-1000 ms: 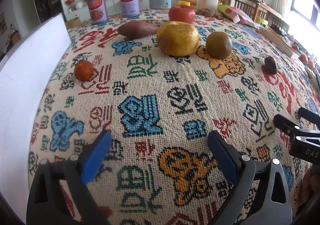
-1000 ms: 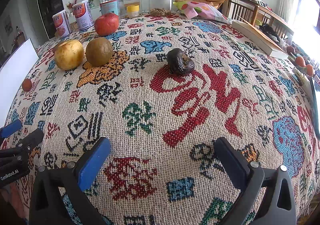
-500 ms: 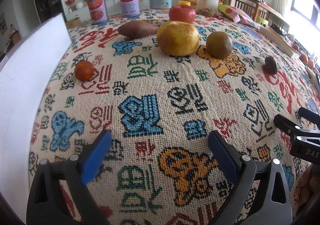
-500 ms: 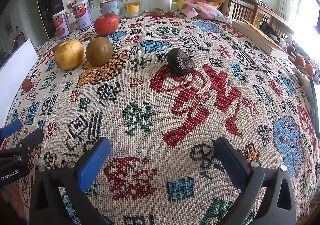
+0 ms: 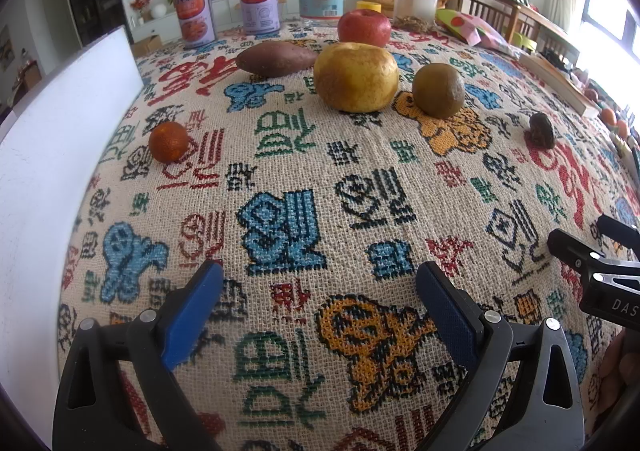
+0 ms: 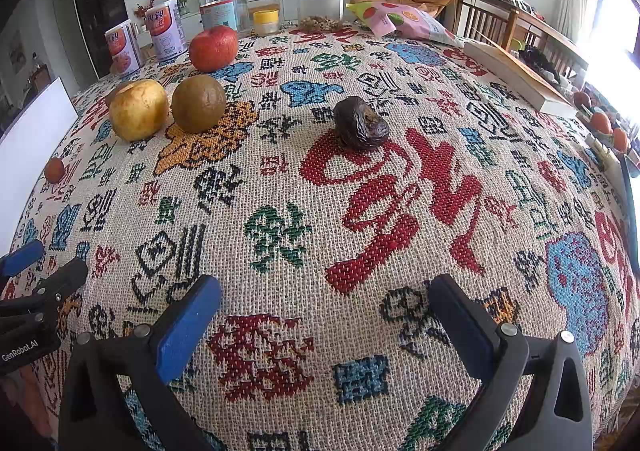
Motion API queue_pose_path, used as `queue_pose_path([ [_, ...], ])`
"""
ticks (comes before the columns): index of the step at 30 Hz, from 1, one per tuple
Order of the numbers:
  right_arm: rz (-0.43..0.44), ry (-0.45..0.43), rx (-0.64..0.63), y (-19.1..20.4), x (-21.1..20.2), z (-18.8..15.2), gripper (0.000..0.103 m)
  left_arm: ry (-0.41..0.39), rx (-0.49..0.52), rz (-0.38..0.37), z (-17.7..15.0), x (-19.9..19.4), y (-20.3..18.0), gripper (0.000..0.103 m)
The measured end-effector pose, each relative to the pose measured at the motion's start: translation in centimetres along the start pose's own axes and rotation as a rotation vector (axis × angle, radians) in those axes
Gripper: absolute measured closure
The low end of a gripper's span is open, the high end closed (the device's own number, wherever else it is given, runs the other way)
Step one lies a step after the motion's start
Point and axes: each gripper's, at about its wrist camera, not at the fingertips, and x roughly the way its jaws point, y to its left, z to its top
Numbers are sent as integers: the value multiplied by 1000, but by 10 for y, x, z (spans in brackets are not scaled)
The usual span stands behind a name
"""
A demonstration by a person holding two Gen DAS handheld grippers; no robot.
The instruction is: Organize fruits
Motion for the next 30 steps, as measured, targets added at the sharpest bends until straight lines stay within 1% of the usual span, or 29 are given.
queue_pose_path([
  [30, 1, 2, 0, 0, 1, 0, 0, 1, 0, 1, 0, 0, 0, 4],
])
